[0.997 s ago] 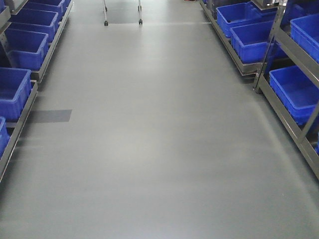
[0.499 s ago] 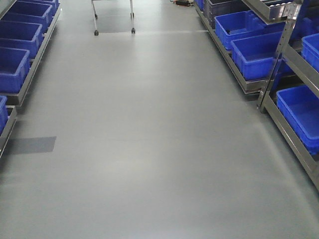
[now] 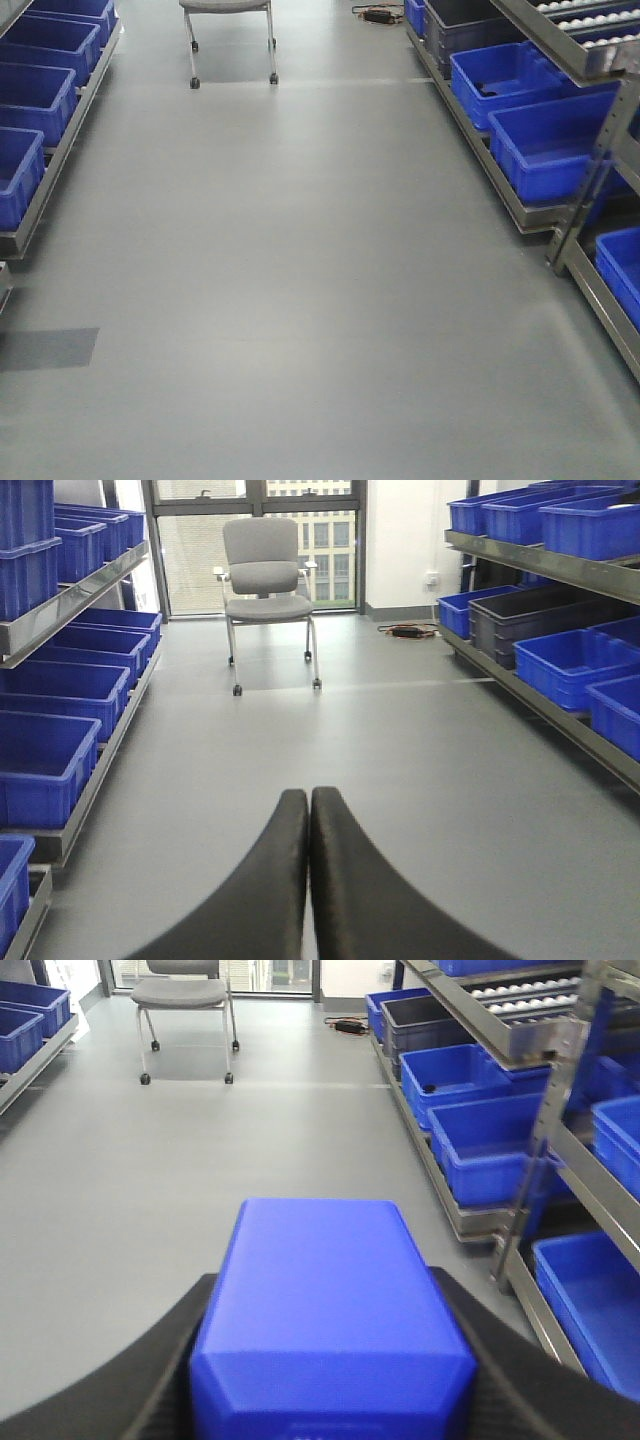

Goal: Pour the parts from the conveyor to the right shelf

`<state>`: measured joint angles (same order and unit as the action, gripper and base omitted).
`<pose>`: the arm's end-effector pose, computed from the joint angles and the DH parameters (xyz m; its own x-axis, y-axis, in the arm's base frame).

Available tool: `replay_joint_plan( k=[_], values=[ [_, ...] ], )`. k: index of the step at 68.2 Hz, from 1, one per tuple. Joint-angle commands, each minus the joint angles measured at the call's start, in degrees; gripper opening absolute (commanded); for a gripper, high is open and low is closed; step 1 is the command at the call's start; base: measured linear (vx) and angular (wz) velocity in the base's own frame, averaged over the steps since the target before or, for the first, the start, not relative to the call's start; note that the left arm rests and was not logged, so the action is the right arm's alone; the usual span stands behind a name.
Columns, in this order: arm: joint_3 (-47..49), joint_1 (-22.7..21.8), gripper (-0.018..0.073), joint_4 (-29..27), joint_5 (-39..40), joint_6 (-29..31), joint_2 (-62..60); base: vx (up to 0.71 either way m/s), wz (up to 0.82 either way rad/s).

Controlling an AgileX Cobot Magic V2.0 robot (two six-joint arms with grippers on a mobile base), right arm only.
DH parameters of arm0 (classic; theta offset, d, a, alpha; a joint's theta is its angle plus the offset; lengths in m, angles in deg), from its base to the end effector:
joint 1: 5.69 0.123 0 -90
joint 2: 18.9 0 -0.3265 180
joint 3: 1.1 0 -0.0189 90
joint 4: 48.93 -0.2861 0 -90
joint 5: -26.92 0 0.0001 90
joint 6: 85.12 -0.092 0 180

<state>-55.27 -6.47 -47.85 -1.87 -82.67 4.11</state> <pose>0.0627 -0.0017 0.3071 -0.2759 -0.0555 -0.9596 0.0060 0.9982 -0.0595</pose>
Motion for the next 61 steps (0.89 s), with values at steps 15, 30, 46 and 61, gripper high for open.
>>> replay_joint_plan(
  k=[15,30,46,61],
  values=[
    [1.6,0.1,-0.0006,0.3,4.7,0.2,0.5,0.50,0.12],
    [1.6,0.1,-0.0006,0.3,4.7,0.2,0.5,0.48,0.05],
    [1.6,0.1,-0.0006,0.3,4.7,0.2,0.5,0.45,-0.04],
    [1.6,0.1,-0.0006,0.3,4.7,0.2,0.5,0.38,0.08]
  ],
)
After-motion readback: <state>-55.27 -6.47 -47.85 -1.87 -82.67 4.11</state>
